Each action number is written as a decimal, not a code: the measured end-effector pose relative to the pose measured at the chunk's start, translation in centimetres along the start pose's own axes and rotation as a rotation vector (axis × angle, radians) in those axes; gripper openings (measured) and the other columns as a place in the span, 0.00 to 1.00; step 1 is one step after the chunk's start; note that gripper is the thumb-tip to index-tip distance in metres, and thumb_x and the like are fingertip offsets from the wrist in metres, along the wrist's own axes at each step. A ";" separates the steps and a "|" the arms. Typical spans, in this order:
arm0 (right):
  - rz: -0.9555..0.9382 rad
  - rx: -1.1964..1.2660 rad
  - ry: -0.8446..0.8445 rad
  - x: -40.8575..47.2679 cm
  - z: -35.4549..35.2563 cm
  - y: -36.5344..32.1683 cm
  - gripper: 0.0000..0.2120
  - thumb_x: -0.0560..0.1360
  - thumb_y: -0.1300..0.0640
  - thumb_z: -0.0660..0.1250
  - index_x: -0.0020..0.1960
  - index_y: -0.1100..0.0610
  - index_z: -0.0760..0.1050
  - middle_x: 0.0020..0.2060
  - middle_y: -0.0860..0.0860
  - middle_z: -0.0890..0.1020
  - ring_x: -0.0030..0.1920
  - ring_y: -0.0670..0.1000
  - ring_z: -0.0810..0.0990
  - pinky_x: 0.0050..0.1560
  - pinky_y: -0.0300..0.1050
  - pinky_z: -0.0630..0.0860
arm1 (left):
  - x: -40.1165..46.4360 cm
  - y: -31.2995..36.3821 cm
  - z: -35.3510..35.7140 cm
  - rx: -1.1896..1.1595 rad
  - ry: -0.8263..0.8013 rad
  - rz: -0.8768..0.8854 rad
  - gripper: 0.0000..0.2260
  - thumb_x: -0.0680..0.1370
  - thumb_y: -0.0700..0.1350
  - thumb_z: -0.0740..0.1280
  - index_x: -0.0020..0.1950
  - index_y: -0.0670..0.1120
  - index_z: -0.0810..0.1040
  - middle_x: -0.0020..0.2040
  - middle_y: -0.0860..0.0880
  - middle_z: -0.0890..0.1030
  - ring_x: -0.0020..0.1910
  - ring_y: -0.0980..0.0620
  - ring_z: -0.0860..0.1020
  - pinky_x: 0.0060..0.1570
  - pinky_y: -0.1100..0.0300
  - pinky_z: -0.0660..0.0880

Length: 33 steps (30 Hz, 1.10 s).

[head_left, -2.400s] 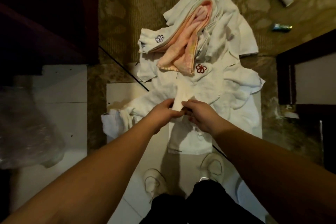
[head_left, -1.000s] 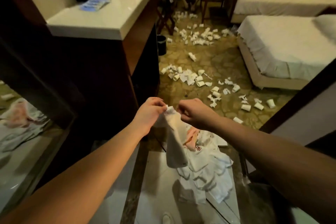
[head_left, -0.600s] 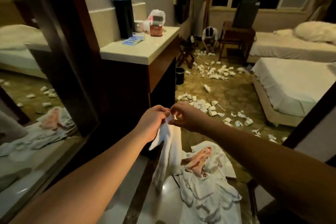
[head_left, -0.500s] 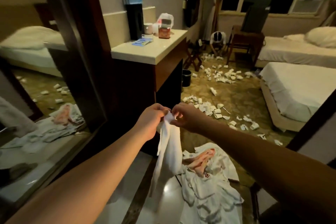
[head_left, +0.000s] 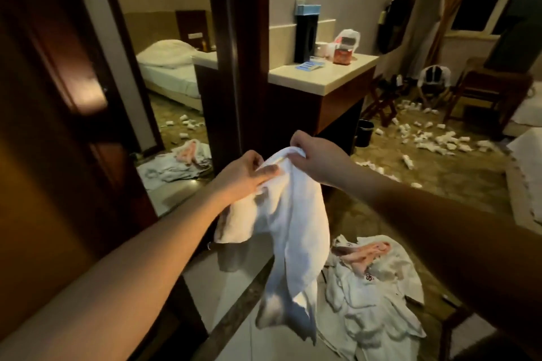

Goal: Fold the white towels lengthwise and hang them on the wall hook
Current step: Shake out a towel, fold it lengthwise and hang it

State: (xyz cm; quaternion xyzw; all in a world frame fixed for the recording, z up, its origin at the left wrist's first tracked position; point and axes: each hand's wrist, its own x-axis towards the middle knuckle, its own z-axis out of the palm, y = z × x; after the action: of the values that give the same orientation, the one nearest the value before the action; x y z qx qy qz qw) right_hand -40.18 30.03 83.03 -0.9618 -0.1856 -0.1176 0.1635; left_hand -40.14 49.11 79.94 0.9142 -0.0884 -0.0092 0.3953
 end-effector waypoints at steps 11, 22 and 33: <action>-0.100 -0.109 0.007 -6.0 0.6 -15.0 0.08 0.78 0.44 0.65 0.51 0.47 0.71 0.44 0.47 0.79 0.46 0.51 0.78 0.44 0.49 0.75 | -17.6 -10.1 -13.1 0.230 -0.253 -0.287 0.11 0.72 0.53 0.77 0.48 0.48 0.84 0.43 0.50 0.86 0.42 0.52 0.84 0.46 0.59 0.78; -0.059 -0.307 -0.010 -15.1 5.4 -29.9 0.15 0.82 0.41 0.56 0.60 0.50 0.71 0.43 0.49 0.81 0.43 0.53 0.80 0.42 0.49 0.77 | -39.9 -20.3 -24.0 0.094 -0.160 -0.404 0.06 0.76 0.51 0.73 0.50 0.50 0.80 0.49 0.49 0.82 0.44 0.52 0.77 0.43 0.59 0.73; -0.277 -0.326 -0.115 -17.6 8.4 -38.9 0.08 0.81 0.45 0.61 0.53 0.48 0.74 0.45 0.46 0.79 0.46 0.50 0.78 0.42 0.47 0.74 | -54.0 -21.9 -30.7 -0.549 0.444 -0.250 0.02 0.79 0.41 0.69 0.50 0.47 0.81 0.46 0.49 0.84 0.49 0.48 0.81 0.50 0.52 0.75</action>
State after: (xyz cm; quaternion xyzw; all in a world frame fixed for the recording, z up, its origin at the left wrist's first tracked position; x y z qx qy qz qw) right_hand -70.14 61.60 80.81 -0.9460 -0.3034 -0.1122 -0.0225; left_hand -87.25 95.09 82.28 0.7577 0.1175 0.1180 0.6309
